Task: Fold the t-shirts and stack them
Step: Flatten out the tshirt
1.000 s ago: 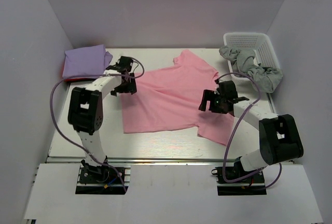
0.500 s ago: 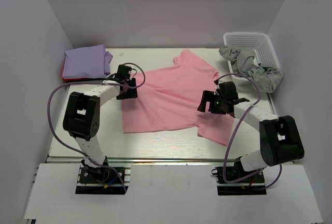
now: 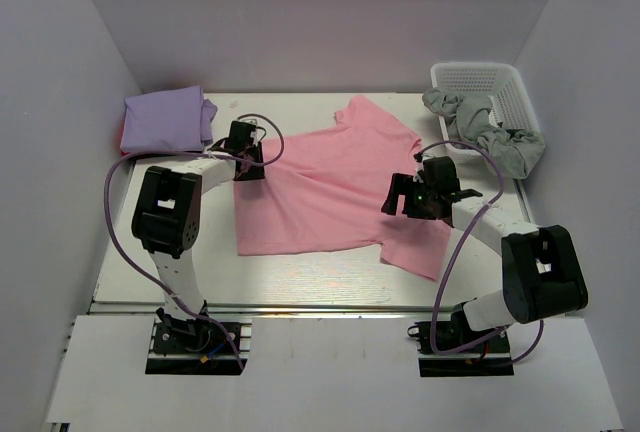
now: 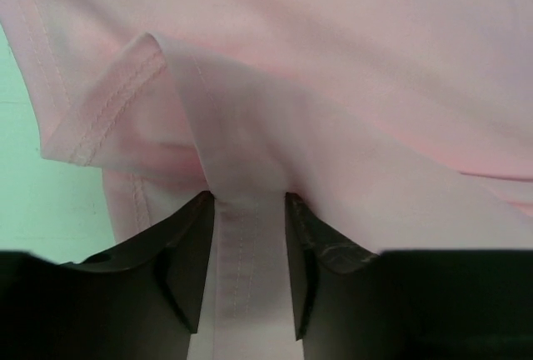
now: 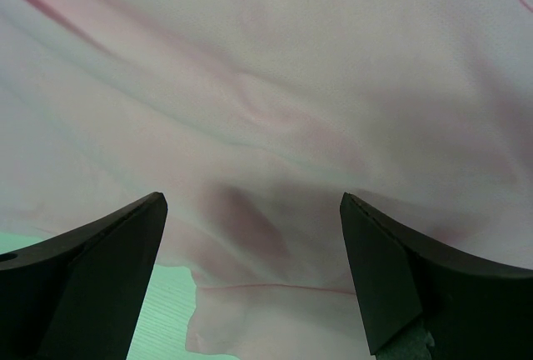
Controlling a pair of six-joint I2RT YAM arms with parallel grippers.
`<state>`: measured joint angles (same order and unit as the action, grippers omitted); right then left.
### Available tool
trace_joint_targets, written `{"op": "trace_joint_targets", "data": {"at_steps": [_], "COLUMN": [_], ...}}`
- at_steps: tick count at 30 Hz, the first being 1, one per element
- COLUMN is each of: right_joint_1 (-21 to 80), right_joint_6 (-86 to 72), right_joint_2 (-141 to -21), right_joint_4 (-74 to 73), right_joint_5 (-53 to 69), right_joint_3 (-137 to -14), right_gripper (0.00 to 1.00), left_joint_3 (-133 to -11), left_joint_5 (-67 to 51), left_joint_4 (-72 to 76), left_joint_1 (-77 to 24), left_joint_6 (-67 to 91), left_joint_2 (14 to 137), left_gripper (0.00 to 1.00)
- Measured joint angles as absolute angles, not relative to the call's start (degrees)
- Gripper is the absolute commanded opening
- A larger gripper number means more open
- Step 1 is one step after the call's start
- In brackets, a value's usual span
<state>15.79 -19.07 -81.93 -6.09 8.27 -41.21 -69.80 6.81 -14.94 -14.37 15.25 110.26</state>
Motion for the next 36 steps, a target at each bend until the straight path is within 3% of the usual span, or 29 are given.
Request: {"op": "trace_joint_targets", "data": {"at_steps": [4,10,17,29,36], "right_joint_1": [15.8,15.8,15.8,15.8,15.8], "right_joint_6": [-19.1,-19.2,-19.3,-19.2,-19.0], "right_joint_2": [-81.9,-81.9,-81.9,-80.3,-80.3], "right_joint_4": [-6.1,-6.0,-5.8,-5.5,-5.8], "right_joint_5": [8.3,8.3,8.3,9.2,9.6], "right_joint_3": [-41.2,-41.2,-40.9,-38.9,-38.7], "right_gripper": [0.9,0.9,0.9,0.9,0.9], "left_joint_3": [-69.8,-70.1,-68.0,-63.1,-63.1], "left_joint_5": [7.0,7.6,7.9,4.9,-1.2], "left_joint_4": [-14.1,-13.7,-14.0,-30.5,-42.1], "left_joint_1": [-14.3,-14.4,-14.3,-15.0,-15.2], "left_joint_6": [14.8,14.0,13.6,22.2,24.3], "left_joint_2": [110.3,110.3,108.2,84.3,82.9], "left_gripper": [0.42,0.0,0.0,0.0,0.0]}}
